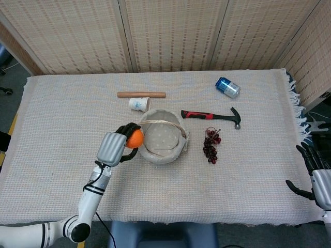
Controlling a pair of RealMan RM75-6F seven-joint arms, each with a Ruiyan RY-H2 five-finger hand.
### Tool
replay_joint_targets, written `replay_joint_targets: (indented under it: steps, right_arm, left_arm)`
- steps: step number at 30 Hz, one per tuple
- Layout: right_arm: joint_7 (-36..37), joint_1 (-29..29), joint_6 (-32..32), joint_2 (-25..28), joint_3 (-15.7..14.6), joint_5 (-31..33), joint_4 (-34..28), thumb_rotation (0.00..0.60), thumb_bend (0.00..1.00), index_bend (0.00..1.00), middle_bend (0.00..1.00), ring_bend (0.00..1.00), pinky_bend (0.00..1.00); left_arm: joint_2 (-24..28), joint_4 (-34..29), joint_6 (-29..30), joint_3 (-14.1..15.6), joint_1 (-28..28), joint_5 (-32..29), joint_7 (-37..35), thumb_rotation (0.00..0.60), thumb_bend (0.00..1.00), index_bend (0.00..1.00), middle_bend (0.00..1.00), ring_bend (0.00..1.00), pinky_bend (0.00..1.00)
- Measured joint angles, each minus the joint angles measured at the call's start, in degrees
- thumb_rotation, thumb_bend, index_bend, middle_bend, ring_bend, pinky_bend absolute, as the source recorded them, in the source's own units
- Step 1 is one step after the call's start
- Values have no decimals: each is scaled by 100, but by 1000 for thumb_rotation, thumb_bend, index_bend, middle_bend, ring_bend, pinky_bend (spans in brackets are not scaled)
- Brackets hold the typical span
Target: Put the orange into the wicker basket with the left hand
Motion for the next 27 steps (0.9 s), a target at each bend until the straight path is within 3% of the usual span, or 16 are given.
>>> replay_joint_targets:
  steps: [10, 14, 18, 23, 27]
  right_arm:
    - [89, 3, 3, 33, -1, 10, 2, 600, 110, 0, 0, 0, 216]
    - [129, 9, -18, 50, 3, 31, 12, 600, 110, 0, 0, 0, 216]
    - [135, 17, -33, 58, -2, 30, 11, 600, 110, 0, 0, 0, 216]
    - [105, 21, -42, 53, -7, 29, 3, 600, 110, 0, 0, 0, 216]
    - [61, 31, -62, 47, -12, 29, -8, 600, 110, 0, 0, 0, 216]
  left_arm:
    - [-912, 622, 309, -150, -476, -676, 693, 600, 453, 245, 347, 549, 648]
    - [-1211, 968, 441, -70, -596, -723, 823, 600, 422, 118, 209, 400, 491]
    - [-1197, 909, 388, -67, -617, -923, 825, 600, 392, 7, 96, 233, 313]
    - [-996, 690, 262, -55, -610, -1141, 822, 600, 348, 0, 3, 73, 184]
    - [-885, 592, 253, -31, -612, -1176, 803, 600, 317, 0, 0, 8, 146]
